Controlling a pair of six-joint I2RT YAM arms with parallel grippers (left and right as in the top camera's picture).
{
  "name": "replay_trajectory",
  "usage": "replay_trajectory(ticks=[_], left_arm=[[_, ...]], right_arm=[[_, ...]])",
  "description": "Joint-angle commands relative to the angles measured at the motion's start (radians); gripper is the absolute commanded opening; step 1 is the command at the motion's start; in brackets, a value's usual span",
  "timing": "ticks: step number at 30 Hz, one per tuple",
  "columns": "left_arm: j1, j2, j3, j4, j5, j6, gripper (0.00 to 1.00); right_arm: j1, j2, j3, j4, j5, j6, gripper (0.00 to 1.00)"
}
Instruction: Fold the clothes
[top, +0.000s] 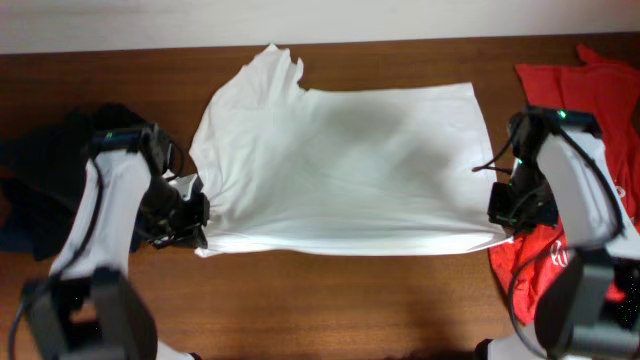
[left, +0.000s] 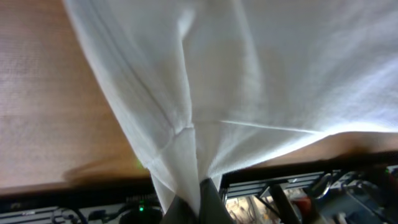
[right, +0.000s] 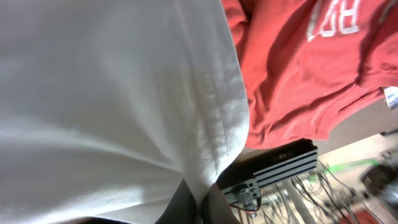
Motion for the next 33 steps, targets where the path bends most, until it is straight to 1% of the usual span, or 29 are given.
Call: replay_trajectory(ticks=[1, 2, 3, 6, 7, 8, 9, 10, 11, 14, 17, 18, 19, 20, 21, 22, 24, 25, 26, 27, 29, 30, 33], left_arm=[[0.006, -0.184, -0.033, 0.006, -0.029, 0.006, 0.0], [0.005, -0.205, -0.033, 0.045, -0.029, -0.021, 0.0], [0.005, -0.21, -0.033, 0.124, -0.019, -0.083, 0.0], [0.005, -0.153, -0.033, 0.301, 0.01, -0.09, 0.0], [0.005, -0.118, -0.033, 0.364, 0.01, -0.09, 0.0], [0.005, -0.094, -0.033, 0.405, 0.01, -0.091, 0.0], [0.005, -0.049, -0.033, 0.484, 0.01, -0.094, 0.0], [0.005, -0.003, -0.033, 0.552, 0.01, -0.122, 0.0], [0.005, 0.023, -0.033, 0.588, 0.012, -0.131, 0.0], [0.005, 0.098, -0.033, 0.767, 0.023, -0.131, 0.0], [-0.009, 0.143, -0.033, 0.883, 0.059, -0.131, 0.01], [-0.023, 0.164, -0.033, 0.92, 0.058, -0.131, 0.04], [-0.028, 0.174, -0.033, 0.936, 0.058, -0.13, 0.07], [-0.032, 0.182, -0.033, 0.953, 0.059, -0.13, 0.3], [-0.032, 0.179, -0.03, 0.98, 0.06, -0.13, 0.65], [-0.032, 0.172, -0.013, 0.984, 0.062, -0.13, 0.68], [-0.032, 0.144, 0.048, 0.935, 0.085, -0.13, 0.68], [-0.036, 0.131, 0.051, 0.878, 0.114, -0.13, 0.68], [-0.047, 0.132, 0.049, 0.822, 0.112, -0.122, 0.68], [-0.061, 0.134, 0.041, 0.772, 0.085, -0.122, 0.68], [-0.09, 0.134, 0.01, 0.65, -0.022, -0.123, 0.68], [-0.097, 0.134, -0.026, 0.642, -0.027, -0.123, 0.68], [-0.098, 0.134, -0.121, 0.688, -0.047, -0.123, 0.68]], right_arm=[[-0.008, -0.09, -0.016, 0.014, 0.031, 0.021, 0.04], [-0.008, -0.095, -0.016, 0.047, 0.031, 0.021, 0.04], [-0.008, -0.091, -0.016, 0.125, 0.031, 0.02, 0.04], [-0.007, -0.082, -0.016, 0.301, 0.01, 0.015, 0.04], [-0.007, -0.082, -0.016, 0.368, -0.034, -0.011, 0.04], [-0.007, -0.082, -0.017, 0.413, -0.053, -0.01, 0.04], [-0.007, -0.081, -0.017, 0.465, -0.053, -0.01, 0.04], [-0.007, -0.072, -0.017, 0.507, -0.053, -0.01, 0.04], [-0.007, -0.063, -0.017, 0.532, -0.056, -0.01, 0.04], [-0.007, 0.034, -0.017, 0.636, -0.056, -0.01, 0.05], [-0.007, 0.131, -0.017, 0.743, -0.056, -0.01, 0.05], [-0.007, 0.162, -0.017, 0.794, -0.056, -0.01, 0.05], [-0.007, 0.176, -0.017, 0.824, -0.069, -0.01, 0.13], [-0.007, 0.186, -0.017, 0.855, -0.109, -0.01, 0.44], [-0.007, 0.188, -0.017, 0.855, -0.116, -0.01, 0.63], [-0.007, 0.188, -0.017, 0.843, -0.116, -0.01, 0.63], [-0.007, 0.188, -0.018, 0.771, -0.116, -0.01, 0.62], [-0.007, 0.195, -0.032, 0.716, -0.113, -0.01, 0.6], [-0.007, 0.198, -0.051, 0.711, -0.107, -0.01, 0.59], [-0.007, 0.203, -0.08, 0.718, -0.091, -0.01, 0.58], [-0.007, 0.21, -0.106, 0.732, -0.09, -0.01, 0.56], [-0.007, 0.21, -0.116, 0.723, -0.09, -0.01, 0.49], [-0.007, 0.21, -0.166, 0.739, -0.089, -0.01, 0.47]])
